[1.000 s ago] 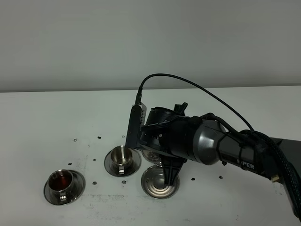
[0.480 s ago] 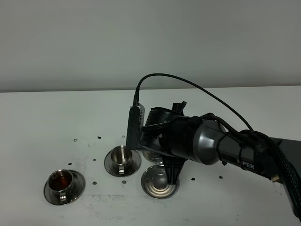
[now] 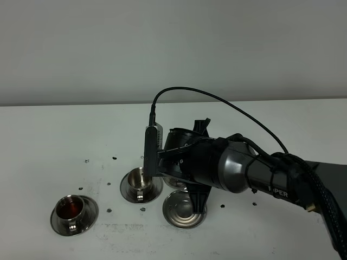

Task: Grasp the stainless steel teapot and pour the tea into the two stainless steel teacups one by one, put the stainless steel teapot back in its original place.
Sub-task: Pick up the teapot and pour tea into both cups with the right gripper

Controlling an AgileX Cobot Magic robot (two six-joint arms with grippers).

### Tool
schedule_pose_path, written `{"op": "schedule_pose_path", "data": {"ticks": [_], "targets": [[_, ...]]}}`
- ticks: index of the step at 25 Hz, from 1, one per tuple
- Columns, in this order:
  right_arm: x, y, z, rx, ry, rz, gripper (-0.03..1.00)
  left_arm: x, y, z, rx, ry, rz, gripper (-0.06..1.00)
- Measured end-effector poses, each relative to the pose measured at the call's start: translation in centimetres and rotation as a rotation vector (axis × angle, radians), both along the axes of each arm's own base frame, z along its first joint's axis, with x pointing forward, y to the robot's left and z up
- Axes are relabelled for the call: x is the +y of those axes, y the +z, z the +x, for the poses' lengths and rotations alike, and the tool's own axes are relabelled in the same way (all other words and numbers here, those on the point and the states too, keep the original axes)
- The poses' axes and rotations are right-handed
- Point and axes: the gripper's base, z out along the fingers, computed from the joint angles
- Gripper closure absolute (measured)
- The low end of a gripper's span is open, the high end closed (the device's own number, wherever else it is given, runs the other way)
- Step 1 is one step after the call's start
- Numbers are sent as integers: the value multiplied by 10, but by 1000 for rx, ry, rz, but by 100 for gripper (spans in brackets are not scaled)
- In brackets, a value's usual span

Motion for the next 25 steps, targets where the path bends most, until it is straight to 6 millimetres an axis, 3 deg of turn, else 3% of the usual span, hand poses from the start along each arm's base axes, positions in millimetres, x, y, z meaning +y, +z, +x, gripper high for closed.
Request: {"op": "schedule_pose_path", "data": {"ticks": [25], "targets": [[0,3,3,-49,40,-46,76,0,0,0,0,0,1,33]]}}
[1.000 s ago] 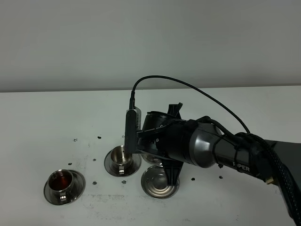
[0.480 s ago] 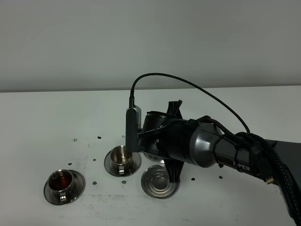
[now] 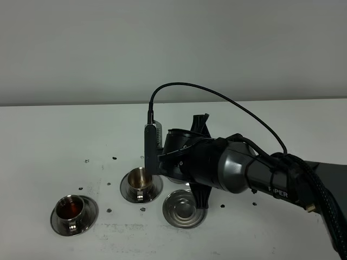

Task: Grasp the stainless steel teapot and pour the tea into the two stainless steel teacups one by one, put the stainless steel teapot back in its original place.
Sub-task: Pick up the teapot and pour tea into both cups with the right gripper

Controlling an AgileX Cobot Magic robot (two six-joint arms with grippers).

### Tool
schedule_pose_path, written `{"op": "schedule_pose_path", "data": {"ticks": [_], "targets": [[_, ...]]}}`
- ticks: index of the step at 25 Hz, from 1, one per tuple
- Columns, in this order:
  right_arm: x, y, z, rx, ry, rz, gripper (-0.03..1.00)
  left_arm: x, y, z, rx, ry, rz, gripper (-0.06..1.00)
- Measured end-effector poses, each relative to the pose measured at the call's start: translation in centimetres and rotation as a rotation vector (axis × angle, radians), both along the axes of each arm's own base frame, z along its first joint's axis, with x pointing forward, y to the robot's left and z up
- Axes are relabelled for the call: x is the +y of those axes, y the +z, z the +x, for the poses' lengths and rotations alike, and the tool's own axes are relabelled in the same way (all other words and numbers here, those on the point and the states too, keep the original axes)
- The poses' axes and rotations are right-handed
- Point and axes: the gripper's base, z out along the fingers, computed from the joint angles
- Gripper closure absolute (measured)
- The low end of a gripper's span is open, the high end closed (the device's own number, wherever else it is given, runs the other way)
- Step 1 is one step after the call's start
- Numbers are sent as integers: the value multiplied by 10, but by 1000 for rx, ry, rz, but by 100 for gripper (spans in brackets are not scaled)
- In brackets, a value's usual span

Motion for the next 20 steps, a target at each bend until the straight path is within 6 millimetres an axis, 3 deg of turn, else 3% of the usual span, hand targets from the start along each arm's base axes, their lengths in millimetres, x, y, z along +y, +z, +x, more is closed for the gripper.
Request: {"op": "schedule_pose_path", "data": {"ticks": [20], "targets": [[5,-6,-2,-8,29,-35,76,0,0,0,1,0,-1,33]]}}
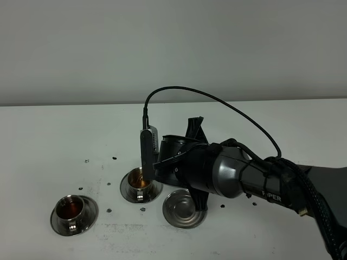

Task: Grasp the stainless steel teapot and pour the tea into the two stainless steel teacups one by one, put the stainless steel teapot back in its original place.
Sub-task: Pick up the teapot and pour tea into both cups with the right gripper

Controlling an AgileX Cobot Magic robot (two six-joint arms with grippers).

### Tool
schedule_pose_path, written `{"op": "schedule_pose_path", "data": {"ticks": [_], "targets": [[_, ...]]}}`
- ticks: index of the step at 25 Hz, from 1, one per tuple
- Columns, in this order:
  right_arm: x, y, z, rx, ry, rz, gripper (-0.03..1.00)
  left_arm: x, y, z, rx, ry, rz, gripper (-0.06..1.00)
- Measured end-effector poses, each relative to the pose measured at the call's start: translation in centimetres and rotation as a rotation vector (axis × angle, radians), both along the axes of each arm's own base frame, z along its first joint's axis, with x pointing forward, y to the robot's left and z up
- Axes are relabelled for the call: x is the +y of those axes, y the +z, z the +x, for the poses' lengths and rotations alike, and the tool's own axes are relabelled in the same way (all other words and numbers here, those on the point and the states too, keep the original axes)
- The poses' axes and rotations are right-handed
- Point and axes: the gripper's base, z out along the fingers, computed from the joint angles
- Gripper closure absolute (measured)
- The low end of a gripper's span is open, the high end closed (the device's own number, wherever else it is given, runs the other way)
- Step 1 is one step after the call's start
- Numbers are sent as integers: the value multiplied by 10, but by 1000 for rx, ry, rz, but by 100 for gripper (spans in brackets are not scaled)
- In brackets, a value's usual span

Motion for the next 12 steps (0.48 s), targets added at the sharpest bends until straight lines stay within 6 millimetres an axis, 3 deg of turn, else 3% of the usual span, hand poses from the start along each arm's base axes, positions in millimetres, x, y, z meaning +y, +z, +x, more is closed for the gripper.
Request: {"op": "schedule_pose_path", "data": {"ticks": [12], "targets": [[-1,1,1,-9,4,-11,76,0,0,0,0,0,0,33]]}}
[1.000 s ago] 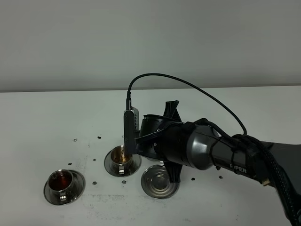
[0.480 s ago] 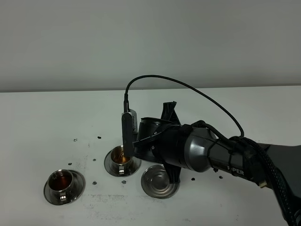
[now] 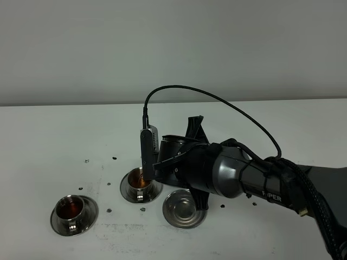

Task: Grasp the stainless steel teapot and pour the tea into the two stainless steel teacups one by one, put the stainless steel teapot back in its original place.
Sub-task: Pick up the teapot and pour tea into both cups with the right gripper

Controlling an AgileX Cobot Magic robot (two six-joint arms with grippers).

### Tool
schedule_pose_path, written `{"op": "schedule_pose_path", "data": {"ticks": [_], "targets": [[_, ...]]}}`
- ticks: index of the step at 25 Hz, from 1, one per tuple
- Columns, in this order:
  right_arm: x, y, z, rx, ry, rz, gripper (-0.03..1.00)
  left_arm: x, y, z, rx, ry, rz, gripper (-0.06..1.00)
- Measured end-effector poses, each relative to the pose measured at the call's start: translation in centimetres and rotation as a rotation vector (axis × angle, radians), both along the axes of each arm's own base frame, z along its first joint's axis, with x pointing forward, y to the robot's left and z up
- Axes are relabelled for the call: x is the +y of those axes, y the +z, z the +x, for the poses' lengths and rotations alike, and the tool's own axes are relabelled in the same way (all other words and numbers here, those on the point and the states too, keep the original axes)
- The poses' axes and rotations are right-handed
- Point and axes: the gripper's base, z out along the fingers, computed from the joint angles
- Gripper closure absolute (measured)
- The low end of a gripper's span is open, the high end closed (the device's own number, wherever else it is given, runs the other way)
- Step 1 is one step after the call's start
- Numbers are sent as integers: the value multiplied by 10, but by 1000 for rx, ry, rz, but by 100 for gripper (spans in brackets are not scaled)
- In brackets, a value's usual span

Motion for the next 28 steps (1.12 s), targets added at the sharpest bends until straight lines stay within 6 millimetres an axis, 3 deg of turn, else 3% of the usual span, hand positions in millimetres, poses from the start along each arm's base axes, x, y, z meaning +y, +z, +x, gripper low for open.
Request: {"op": "schedule_pose_path", "data": {"ticks": [28], "targets": [[3,1,-2,-12,18,-11,76,0,0,0,-1,0,1,33]]}}
